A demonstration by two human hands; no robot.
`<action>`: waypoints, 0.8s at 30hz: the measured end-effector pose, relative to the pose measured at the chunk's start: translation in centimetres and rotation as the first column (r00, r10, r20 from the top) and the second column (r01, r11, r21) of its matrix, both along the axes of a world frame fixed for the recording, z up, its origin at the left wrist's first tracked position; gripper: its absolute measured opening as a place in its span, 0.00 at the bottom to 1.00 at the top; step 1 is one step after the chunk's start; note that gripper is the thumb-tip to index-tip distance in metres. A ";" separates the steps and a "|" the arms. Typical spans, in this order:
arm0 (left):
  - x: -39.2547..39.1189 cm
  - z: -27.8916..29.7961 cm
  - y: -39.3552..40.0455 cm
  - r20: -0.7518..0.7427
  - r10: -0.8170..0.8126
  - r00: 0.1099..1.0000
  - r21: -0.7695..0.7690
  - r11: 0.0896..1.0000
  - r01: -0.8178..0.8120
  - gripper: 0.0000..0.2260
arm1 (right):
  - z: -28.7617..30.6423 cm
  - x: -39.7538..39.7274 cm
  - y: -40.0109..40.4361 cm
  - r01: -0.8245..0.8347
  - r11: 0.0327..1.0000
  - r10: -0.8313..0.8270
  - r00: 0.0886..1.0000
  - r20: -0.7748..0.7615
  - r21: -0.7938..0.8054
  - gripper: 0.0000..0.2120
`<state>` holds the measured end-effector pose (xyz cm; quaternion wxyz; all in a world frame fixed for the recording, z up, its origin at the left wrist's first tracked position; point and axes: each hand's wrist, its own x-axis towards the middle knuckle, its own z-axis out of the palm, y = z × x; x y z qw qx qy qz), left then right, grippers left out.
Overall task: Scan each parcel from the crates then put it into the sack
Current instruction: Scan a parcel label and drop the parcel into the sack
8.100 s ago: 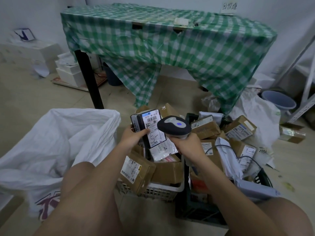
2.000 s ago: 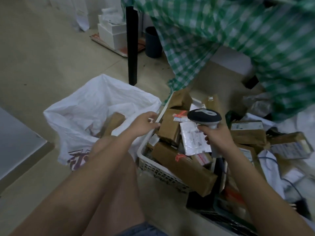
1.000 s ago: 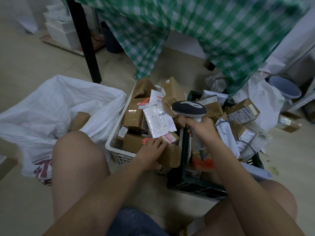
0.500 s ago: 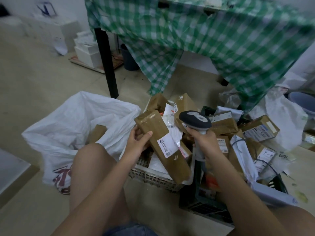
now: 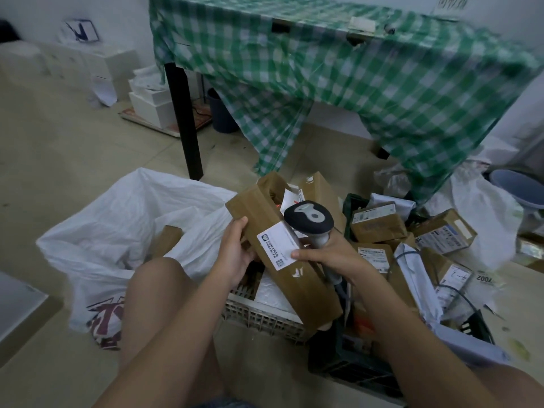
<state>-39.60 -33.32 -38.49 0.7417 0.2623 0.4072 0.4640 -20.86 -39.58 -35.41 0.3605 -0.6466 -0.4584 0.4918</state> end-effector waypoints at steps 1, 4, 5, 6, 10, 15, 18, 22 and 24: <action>0.4 0.1 0.1 -0.014 0.008 1.000 -0.003 1.000 -0.008 0.13 | 0.0 -0.2 0.1 0.031 0.999 -0.031 0.999 0.014 0.014 0.31; 1.8 0.3 0.3 -0.221 -0.007 0.975 0.029 1.000 0.013 0.24 | -0.5 -1.0 0.2 0.138 0.984 -0.146 0.987 0.062 0.109 0.35; 2.3 0.5 0.4 -0.281 -0.027 0.959 0.035 0.999 0.039 0.30 | -0.7 -1.2 0.3 0.166 0.975 -0.177 0.982 0.066 0.147 0.35; 2.8 0.7 0.3 -0.340 -0.045 0.939 0.041 0.997 0.062 0.37 | -0.7 -1.5 0.3 0.178 0.967 -0.192 0.979 0.062 0.182 0.36; 3.8 1.0 0.4 -0.558 -0.033 0.829 0.037 0.997 0.064 0.45 | -0.5 -2.0 0.4 0.181 0.955 -0.203 0.977 0.070 0.235 0.39; 3.4 1.6 0.6 -0.412 -0.006 0.911 -0.020 1.000 -0.002 0.33 | -0.1 -0.7 -0.2 0.318 0.926 -0.328 0.945 0.017 0.206 0.30; 2.8 1.8 1.1 -0.258 0.038 0.965 -0.047 0.998 -0.052 0.28 | -0.1 0.6 -0.3 0.393 0.901 -0.409 0.911 0.055 0.185 0.42; 2.7 1.9 2.1 -0.131 0.084 0.988 -0.047 0.995 -0.091 0.23 | 0.2 1.7 0.1 0.370 0.919 -0.382 0.921 0.074 0.138 0.43; 3.0 2.0 2.6 -0.118 0.087 0.989 -0.039 0.995 -0.092 0.24 | 0.0 2.3 0.6 0.344 0.933 -0.352 0.933 0.067 0.110 0.39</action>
